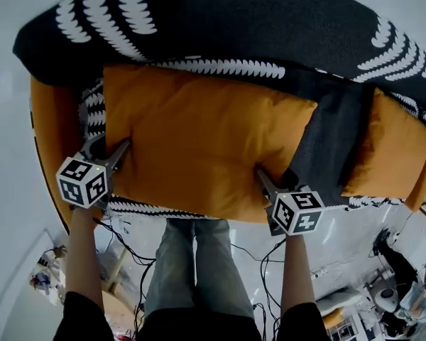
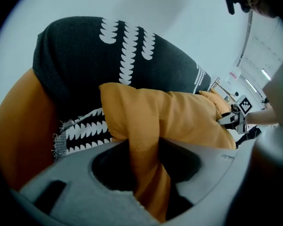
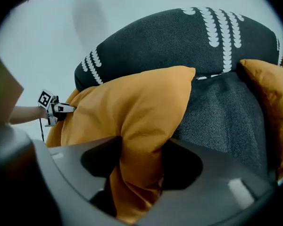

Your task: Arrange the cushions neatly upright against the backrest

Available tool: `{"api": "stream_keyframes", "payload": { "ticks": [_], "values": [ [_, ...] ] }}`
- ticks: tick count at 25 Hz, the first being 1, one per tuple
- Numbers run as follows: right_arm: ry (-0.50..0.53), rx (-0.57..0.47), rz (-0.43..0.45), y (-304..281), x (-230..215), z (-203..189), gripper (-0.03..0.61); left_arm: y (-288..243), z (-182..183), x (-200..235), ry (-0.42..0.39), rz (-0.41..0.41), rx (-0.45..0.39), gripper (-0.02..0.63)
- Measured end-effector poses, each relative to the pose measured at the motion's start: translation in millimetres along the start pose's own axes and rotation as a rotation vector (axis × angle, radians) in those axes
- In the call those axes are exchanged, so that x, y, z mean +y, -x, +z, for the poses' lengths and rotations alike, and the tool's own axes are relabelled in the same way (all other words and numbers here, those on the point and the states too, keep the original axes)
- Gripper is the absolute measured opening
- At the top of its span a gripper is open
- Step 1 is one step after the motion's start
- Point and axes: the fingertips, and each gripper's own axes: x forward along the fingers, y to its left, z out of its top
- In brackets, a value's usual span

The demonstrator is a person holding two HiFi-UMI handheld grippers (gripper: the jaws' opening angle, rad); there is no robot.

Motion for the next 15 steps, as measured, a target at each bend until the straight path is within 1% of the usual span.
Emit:
{"api": "stream_keyframes", "payload": {
  "ticks": [2,5,7,9,12,15],
  "values": [
    [0.025,-0.014,-0.009,0,9,2,0.267,7,-1,2,-0.013,0.017,-0.021,0.157],
    [0.055,-0.028,-0.018,2,1,5,0.259,4,2,-8,-0.031,0.030,-0.036,0.141],
    [0.077,-0.046,-0.026,3,4,8,0.256,8,-1,-11,-0.033,0.034,-0.045,0.133],
    [0.107,-0.078,-0.037,19,14,18,0.256,27,1,-17,-0.034,0.035,-0.072,0.127],
    [0.150,-0.135,-0.045,58,28,42,0.256,65,21,-35,-0.035,0.044,-0.142,0.126],
    [0.190,-0.184,-0.048,80,45,69,0.256,96,43,-38,-0.043,0.066,-0.203,0.126]
  ]
}}
